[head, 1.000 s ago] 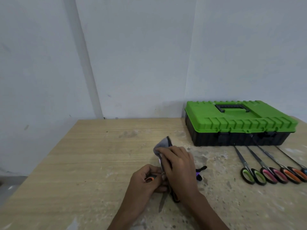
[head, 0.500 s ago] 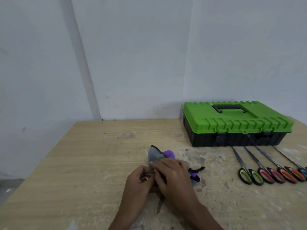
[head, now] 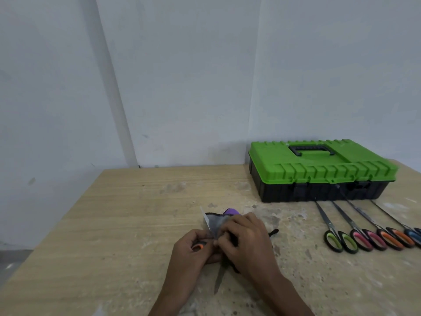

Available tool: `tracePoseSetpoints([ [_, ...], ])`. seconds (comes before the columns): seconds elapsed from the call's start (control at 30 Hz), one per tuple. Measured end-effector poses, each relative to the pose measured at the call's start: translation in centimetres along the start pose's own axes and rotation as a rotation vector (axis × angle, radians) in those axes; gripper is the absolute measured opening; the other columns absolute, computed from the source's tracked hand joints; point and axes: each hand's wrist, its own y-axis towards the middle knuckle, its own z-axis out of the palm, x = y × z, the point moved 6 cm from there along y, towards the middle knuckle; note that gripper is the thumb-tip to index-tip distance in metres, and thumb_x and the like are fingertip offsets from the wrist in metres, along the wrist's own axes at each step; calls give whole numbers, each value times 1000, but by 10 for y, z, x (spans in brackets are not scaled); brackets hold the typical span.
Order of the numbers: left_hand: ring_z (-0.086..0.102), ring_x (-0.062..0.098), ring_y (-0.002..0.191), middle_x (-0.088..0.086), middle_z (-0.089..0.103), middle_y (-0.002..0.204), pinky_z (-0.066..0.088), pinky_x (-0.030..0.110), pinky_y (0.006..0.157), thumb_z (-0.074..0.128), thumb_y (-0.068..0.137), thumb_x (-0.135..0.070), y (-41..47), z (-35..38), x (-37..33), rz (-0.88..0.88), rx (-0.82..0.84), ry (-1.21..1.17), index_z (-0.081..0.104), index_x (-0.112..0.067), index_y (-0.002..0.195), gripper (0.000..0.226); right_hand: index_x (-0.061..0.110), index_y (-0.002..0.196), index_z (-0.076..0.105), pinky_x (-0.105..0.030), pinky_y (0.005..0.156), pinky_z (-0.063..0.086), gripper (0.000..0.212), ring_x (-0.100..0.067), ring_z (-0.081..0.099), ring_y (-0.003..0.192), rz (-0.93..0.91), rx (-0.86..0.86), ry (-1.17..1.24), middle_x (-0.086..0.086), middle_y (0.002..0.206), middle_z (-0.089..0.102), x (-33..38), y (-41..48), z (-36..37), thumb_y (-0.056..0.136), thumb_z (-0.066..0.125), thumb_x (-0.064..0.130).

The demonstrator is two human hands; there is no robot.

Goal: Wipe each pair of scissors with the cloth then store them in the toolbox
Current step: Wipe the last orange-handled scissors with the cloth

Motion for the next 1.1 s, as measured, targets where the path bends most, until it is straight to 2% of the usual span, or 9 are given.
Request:
tracePoseSetpoints([
  [0.13,77,35,77,23,76,84,64,34,73,72,89,3,0,-2,-1,0,-11,-63,71,4,95,6,25,66,63,-27,64,34,18,-10,44,71,82,25,-3,13,69,57,-20,-2,1,76,50,32],
  [0.23,76,35,77,21,75,84,63,34,71,71,89,4,-1,1,-1,3,13,-52,70,5,96,7,28,71,60,-30,63,37,12,-11,45,70,116,26,37,14,69,55,-25,-3,1,78,51,31],
  [0.33,77,38,81,22,76,89,64,38,73,71,90,3,0,3,0,-8,37,-33,71,4,98,9,27,83,64,-30,70,44,15,-9,53,80,95,-39,174,15,81,60,-17,-5,-7,86,50,24],
  [0.47,77,35,78,21,76,85,64,36,69,71,89,3,1,3,1,-17,54,-49,69,5,97,9,21,102,72,-23,78,48,22,-5,61,90,-59,-121,301,16,95,68,7,-9,-22,91,54,17],
  [0.57,73,17,70,15,73,78,58,23,61,70,89,4,-1,1,-3,19,67,-16,71,4,95,6,27,105,73,-28,81,49,21,-1,61,92,-97,5,279,19,96,69,15,-10,-7,91,59,21],
  [0.67,75,24,73,20,74,83,61,27,66,69,90,4,-1,1,-2,2,67,-51,70,7,96,7,31,104,73,-30,81,50,22,-1,60,94,-48,50,268,20,97,68,10,-6,2,90,58,25],
  [0.83,77,34,76,22,77,86,64,34,70,72,89,2,-2,3,0,-9,55,-30,70,6,96,8,33,110,72,-31,71,52,28,-5,58,89,137,-67,176,19,93,68,-20,0,-9,90,58,20],
  [1.0,76,33,76,22,76,88,62,31,68,73,88,1,0,1,2,-16,25,-42,72,3,94,7,34,110,69,-38,77,55,28,-6,65,92,349,-252,354,19,99,70,-47,-1,-26,100,52,13],
  [1.1,77,33,77,22,76,87,63,33,68,73,88,1,0,1,1,-12,24,-52,72,3,94,6,40,107,66,-31,75,54,38,-2,66,91,235,-322,449,24,100,69,-23,-5,-45,100,54,4],
])
